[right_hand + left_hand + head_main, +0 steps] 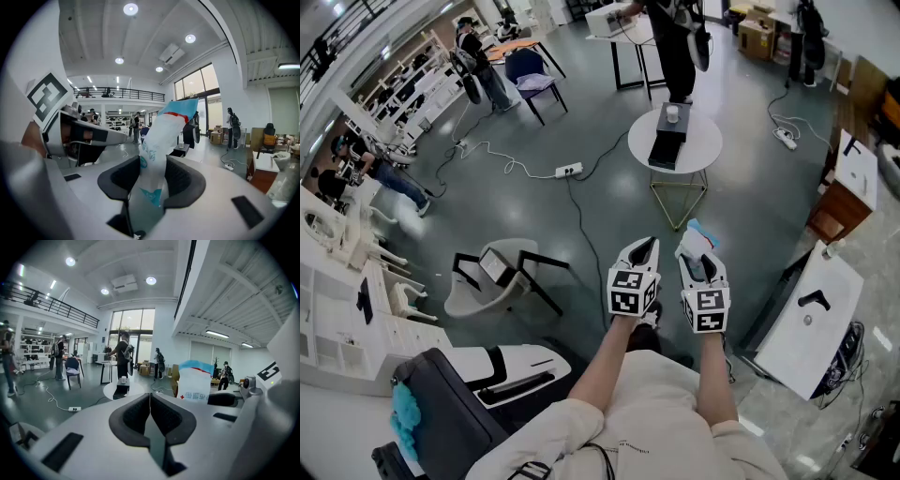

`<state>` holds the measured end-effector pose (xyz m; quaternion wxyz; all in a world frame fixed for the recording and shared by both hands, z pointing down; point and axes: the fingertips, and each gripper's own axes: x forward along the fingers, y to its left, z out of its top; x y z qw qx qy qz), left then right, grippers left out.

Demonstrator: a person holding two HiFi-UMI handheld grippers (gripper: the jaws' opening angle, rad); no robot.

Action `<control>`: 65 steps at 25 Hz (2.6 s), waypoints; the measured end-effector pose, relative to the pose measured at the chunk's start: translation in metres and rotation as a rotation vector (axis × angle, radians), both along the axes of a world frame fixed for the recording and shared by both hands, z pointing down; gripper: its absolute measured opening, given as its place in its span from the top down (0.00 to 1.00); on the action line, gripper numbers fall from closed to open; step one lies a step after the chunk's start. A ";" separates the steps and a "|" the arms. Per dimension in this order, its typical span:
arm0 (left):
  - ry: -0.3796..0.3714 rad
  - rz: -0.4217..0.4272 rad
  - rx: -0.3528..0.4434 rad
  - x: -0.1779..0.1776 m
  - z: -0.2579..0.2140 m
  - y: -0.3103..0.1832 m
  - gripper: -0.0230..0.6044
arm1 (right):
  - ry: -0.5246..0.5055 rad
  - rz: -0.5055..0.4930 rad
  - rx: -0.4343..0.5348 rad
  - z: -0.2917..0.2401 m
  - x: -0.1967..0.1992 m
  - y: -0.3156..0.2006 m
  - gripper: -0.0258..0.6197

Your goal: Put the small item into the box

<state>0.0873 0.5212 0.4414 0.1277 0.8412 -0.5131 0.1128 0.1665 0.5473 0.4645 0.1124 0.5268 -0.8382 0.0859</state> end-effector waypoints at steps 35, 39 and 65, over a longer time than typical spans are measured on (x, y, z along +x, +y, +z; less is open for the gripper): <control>0.029 0.039 0.001 -0.068 0.021 -0.226 0.93 | 0.034 0.018 -0.099 0.030 -0.058 -0.218 0.67; 0.024 0.045 0.008 -0.084 0.020 -0.249 0.93 | -0.001 -0.020 -0.078 0.025 -0.082 -0.240 0.67; 0.013 0.048 -0.058 -0.191 0.062 -0.333 0.93 | -0.036 0.057 -0.104 0.070 -0.134 -0.341 0.67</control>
